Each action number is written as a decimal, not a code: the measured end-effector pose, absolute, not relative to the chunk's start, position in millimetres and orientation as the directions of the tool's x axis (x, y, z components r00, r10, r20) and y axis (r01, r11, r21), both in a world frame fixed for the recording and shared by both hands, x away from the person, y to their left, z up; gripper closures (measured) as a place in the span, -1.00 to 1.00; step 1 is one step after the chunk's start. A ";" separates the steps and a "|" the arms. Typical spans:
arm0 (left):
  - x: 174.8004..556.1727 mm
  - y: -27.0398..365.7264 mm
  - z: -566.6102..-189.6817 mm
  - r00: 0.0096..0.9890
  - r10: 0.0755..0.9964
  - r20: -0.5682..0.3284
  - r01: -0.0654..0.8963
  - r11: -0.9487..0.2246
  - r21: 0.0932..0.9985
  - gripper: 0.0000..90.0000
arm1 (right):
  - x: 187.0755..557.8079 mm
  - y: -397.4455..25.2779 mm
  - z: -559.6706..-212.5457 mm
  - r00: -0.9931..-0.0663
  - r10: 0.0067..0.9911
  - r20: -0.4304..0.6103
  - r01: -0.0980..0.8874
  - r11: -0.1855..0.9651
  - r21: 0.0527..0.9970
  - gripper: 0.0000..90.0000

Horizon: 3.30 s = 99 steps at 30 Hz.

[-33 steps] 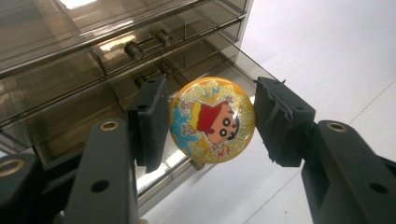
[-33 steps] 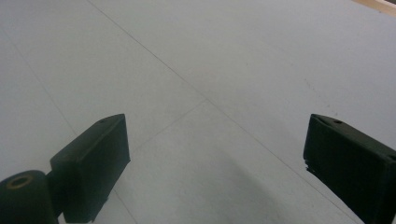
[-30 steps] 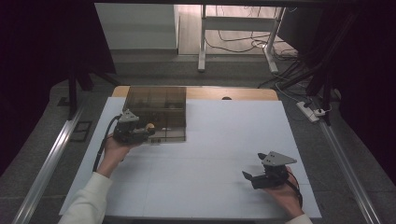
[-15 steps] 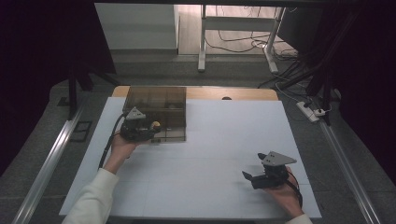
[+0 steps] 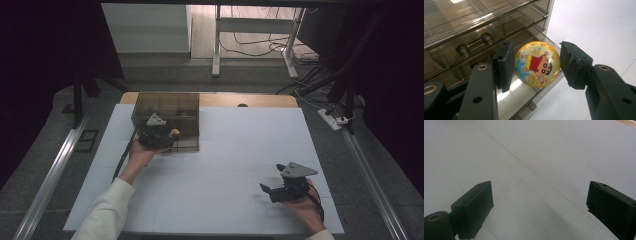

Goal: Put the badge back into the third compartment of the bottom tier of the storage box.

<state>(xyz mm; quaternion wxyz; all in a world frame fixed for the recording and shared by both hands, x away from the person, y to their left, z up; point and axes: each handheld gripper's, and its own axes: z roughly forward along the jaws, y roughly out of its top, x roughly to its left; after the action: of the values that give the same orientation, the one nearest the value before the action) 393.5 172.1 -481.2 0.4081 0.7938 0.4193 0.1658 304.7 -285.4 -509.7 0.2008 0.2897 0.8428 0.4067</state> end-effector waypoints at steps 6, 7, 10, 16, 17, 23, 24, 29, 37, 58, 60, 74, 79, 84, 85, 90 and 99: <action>398.4 163.7 -483.4 0.603 0.794 -0.073 0.527 -0.328 0.784 0.03 | 305.1 -285.3 -510.3 -0.753 0.649 -0.106 0.323 0.505 0.800 -0.85; 399.0 162.5 -483.9 0.604 0.794 -0.072 0.527 -0.330 0.784 0.03 | 305.2 -285.3 -510.3 -0.753 0.650 -0.107 0.323 0.506 0.800 -0.85; 402.1 160.2 -486.1 0.603 0.795 -0.073 0.529 -0.329 0.782 0.03 | 305.2 -285.4 -510.4 -0.750 0.652 -0.105 0.327 0.505 0.799 -0.85; 408.3 154.0 -493.9 0.606 0.792 -0.070 0.540 -0.345 0.768 0.03 | 305.3 -285.0 -510.7 -0.751 0.651 -0.108 0.326 0.508 0.797 -0.85; 409.4 152.8 -495.4 0.606 0.793 -0.070 0.542 -0.346 0.766 0.03 | 305.2 -285.0 -510.7 -0.751 0.651 -0.107 0.326 0.508 0.797 -0.85; 415.2 144.3 -499.5 0.612 0.787 -0.071 0.548 -0.358 0.756 0.03 | 305.2 -284.8 -510.8 -0.752 0.650 -0.108 0.326 0.509 0.797 -0.85; 416.0 142.5 -499.8 0.615 0.785 -0.072 0.548 -0.361 0.755 0.02 | 305.1 -284.7 -510.8 -0.752 0.650 -0.108 0.326 0.510 0.796 -0.85; 418.8 135.7 -501.1 0.624 0.779 -0.068 0.539 -0.366 0.758 0.02 | 305.3 -285.3 -510.8 -0.751 0.651 -0.110 0.325 0.510 0.797 -0.85; 420.1 137.6 -502.4 0.621 0.780 -0.069 0.546 -0.369 0.752 0.02 | 305.0 -285.6 -510.5 -0.752 0.651 -0.107 0.326 0.507 0.798 -0.85; 416.8 140.1 -496.6 0.628 0.774 -0.086 0.540 -0.354 0.764 -0.24 | 304.2 -285.6 -510.0 -0.754 0.647 -0.113 0.321 0.513 0.796 -0.85; 416.7 140.1 -496.6 0.629 0.772 -0.086 0.541 -0.356 0.762 -0.25 | 304.2 -285.7 -510.0 -0.754 0.647 -0.114 0.321 0.513 0.796 -0.85; 408.8 142.1 -489.0 0.643 0.763 -0.072 0.529 -0.374 0.761 -0.31 | 304.0 -286.3 -509.3 -0.753 0.647 -0.120 0.317 0.516 0.796 -0.85; 404.4 143.6 -487.2 0.648 0.759 -0.064 0.522 -0.382 0.763 -0.32 | 303.8 -286.4 -509.0 -0.754 0.647 -0.116 0.319 0.514 0.796 -0.85; 398.8 148.1 -488.0 0.643 0.764 -0.057 0.530 -0.390 0.753 -0.35 | 304.1 -286.7 -508.8 -0.755 0.646 -0.115 0.316 0.512 0.799 -0.85; 397.4 149.7 -487.8 0.642 0.764 -0.056 0.530 -0.390 0.753 -0.35 | 304.3 -286.8 -508.8 -0.755 0.646 -0.116 0.314 0.512 0.800 -0.85; 387.5 157.5 -487.1 0.634 0.771 -0.053 0.530 -0.383 0.757 -0.35 | 304.9 -287.6 -508.5 -0.756 0.644 -0.114 0.314 0.510 0.801 -0.85; 370.1 170.7 -481.8 0.617 0.783 -0.073 0.527 -0.342 0.778 -0.34 | 306.5 -288.2 -509.3 -0.756 0.647 -0.098 0.316 0.493 0.810 -0.85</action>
<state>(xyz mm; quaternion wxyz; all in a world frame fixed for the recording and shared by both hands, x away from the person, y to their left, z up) 370.1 170.7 -481.8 0.4034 0.8036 0.4076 0.1589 306.5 -288.2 -509.3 0.1995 0.2864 0.8408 0.4138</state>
